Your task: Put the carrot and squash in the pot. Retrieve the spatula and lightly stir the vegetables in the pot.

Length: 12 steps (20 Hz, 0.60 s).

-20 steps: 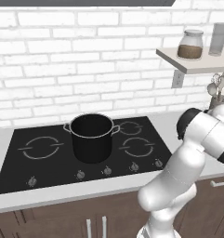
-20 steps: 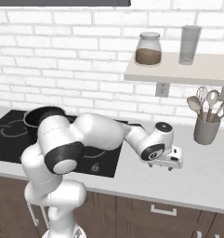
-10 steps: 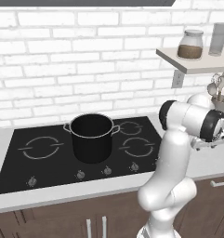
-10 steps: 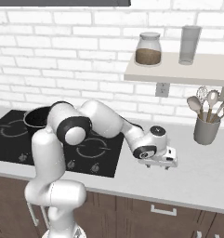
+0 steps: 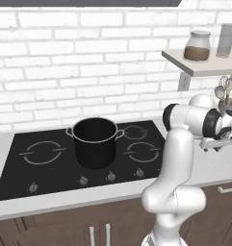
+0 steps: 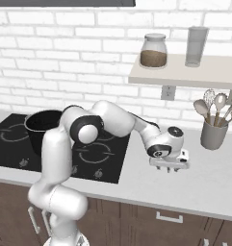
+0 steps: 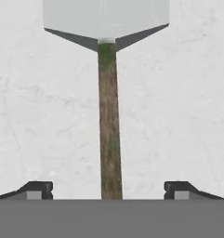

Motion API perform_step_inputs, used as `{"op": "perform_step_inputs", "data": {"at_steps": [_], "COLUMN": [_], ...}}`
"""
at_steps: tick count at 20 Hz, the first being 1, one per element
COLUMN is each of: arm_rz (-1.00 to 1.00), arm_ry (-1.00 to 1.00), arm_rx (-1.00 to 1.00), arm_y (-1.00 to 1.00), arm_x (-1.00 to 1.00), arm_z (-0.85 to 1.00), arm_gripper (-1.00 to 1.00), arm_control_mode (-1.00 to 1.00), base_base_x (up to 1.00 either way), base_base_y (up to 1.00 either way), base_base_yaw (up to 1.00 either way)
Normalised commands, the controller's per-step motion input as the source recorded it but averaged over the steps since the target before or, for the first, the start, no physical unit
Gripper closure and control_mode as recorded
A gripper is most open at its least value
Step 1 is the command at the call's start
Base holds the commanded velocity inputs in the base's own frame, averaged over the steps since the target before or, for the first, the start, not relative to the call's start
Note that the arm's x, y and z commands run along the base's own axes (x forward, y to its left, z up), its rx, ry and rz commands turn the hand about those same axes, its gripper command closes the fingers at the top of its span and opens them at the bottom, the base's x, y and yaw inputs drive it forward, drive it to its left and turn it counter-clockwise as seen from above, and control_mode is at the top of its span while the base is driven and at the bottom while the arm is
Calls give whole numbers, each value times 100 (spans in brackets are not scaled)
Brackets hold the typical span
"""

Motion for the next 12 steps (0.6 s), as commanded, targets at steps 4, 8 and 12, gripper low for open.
{"op": "perform_step_inputs", "data": {"at_steps": [4,8,12], "arm_rz": [9,1,1], "arm_ry": [0,0,-1], "arm_rx": [0,-1,-2], "arm_y": [2,21,19], "arm_x": [0,-36,-57], "arm_z": [-33,-25,-15], "arm_gripper": [100,100,100], "arm_control_mode": [-100,-100,-100], "base_base_x": [0,0,0], "base_base_y": [0,0,0], "base_base_yaw": [0,0,0]}}
